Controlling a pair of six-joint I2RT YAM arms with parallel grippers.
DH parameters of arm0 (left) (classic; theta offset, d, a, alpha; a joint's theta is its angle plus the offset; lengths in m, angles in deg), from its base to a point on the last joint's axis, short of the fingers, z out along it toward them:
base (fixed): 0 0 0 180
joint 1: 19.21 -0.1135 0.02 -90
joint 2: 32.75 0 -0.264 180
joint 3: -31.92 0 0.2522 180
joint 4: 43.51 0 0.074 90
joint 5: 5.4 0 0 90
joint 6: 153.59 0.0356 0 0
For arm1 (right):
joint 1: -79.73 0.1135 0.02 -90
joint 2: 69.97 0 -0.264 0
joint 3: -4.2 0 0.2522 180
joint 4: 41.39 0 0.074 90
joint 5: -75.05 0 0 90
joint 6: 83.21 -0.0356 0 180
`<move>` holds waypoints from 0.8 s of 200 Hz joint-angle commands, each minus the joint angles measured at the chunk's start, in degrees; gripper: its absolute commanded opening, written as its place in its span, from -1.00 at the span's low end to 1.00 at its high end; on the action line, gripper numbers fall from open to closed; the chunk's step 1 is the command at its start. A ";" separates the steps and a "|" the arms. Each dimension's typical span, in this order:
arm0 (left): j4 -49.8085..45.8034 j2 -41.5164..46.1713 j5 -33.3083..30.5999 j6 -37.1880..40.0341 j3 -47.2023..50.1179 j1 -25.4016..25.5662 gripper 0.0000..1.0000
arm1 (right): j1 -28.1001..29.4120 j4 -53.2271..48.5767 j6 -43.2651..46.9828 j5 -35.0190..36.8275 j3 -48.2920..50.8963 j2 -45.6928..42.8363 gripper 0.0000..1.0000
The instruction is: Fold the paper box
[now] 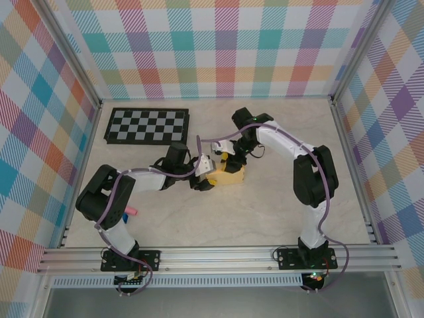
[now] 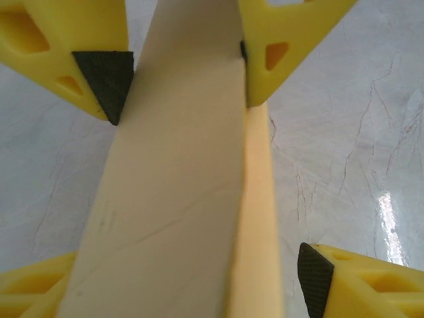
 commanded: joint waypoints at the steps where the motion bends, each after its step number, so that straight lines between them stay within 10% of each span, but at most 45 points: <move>1: 6.18 -0.61 1.96 -0.24 0.20 0.18 0.33 | -0.55 -3.33 -0.09 -2.01 -1.09 -0.78 -0.27; 81: 8.96 0.40 2.05 -0.63 1.87 -0.06 0.28 | -1.81 -3.16 -0.21 -1.08 5.02 -6.37 -0.66; 160: 6.55 -0.06 3.50 -1.82 -0.23 -0.47 0.29 | -1.77 -2.68 -1.12 0.52 6.81 -8.31 -0.62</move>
